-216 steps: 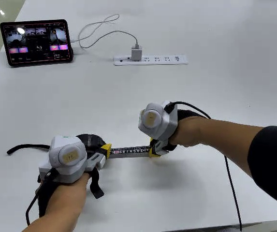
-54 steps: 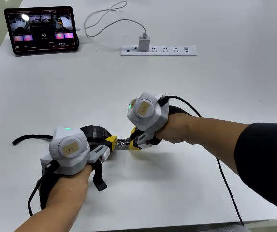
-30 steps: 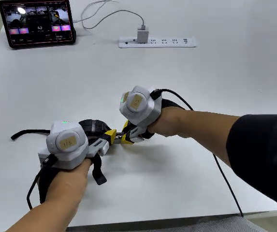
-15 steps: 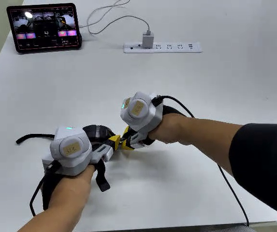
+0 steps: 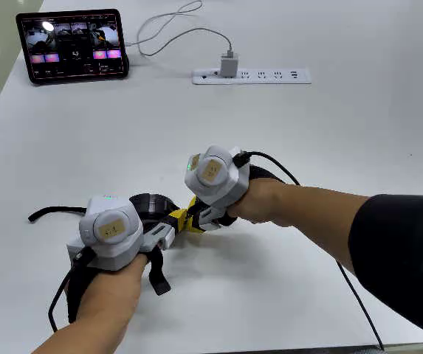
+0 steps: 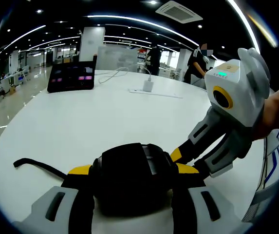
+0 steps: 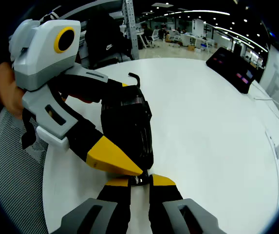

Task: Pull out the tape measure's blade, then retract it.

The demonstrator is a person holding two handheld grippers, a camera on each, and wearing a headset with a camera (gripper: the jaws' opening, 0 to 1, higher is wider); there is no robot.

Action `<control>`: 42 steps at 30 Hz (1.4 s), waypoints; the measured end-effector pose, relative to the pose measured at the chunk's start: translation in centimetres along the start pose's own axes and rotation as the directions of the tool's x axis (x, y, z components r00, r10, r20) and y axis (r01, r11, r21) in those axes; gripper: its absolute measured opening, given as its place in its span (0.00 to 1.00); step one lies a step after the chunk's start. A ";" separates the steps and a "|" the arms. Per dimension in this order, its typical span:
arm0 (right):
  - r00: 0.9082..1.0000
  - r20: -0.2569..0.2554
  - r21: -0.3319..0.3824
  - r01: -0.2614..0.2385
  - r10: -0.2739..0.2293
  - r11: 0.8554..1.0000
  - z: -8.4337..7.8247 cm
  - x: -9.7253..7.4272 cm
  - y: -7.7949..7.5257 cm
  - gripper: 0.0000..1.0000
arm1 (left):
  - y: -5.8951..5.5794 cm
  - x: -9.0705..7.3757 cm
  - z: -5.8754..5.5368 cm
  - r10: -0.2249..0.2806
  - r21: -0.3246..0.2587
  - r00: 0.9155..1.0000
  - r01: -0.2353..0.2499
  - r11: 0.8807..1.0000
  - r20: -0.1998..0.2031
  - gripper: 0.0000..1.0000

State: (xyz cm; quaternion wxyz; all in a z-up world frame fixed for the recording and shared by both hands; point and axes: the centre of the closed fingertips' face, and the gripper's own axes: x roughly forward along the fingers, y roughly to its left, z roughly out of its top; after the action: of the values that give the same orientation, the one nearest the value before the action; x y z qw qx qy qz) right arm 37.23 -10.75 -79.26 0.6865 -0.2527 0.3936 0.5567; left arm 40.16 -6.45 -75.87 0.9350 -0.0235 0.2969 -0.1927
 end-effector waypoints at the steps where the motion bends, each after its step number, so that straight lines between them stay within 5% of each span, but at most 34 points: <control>1: 1.000 0.000 -0.001 0.000 0.000 1.000 0.0 0.0 0.0 0.09 | 0.0 0.0 0.0 0.000 0.000 1.000 0.000 1.000 0.000 0.60; 27: 1.000 0.008 -0.036 0.029 -0.029 0.999 0.1 0.3 0.3 0.11 | -0.1 -0.1 0.0 -0.002 0.010 1.000 0.002 1.000 0.014 0.62; 42: 0.997 0.027 -0.021 0.069 -0.068 0.997 0.5 -0.7 0.3 0.13 | 0.0 -0.3 0.6 -0.075 0.048 0.997 0.076 0.996 -0.021 0.61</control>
State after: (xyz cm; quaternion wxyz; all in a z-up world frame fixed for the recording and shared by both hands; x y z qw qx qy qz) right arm 37.06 -10.70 -78.40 0.7077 -0.2661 0.3695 0.5402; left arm 40.27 -6.42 -75.16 0.9244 -0.0101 0.3001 -0.2352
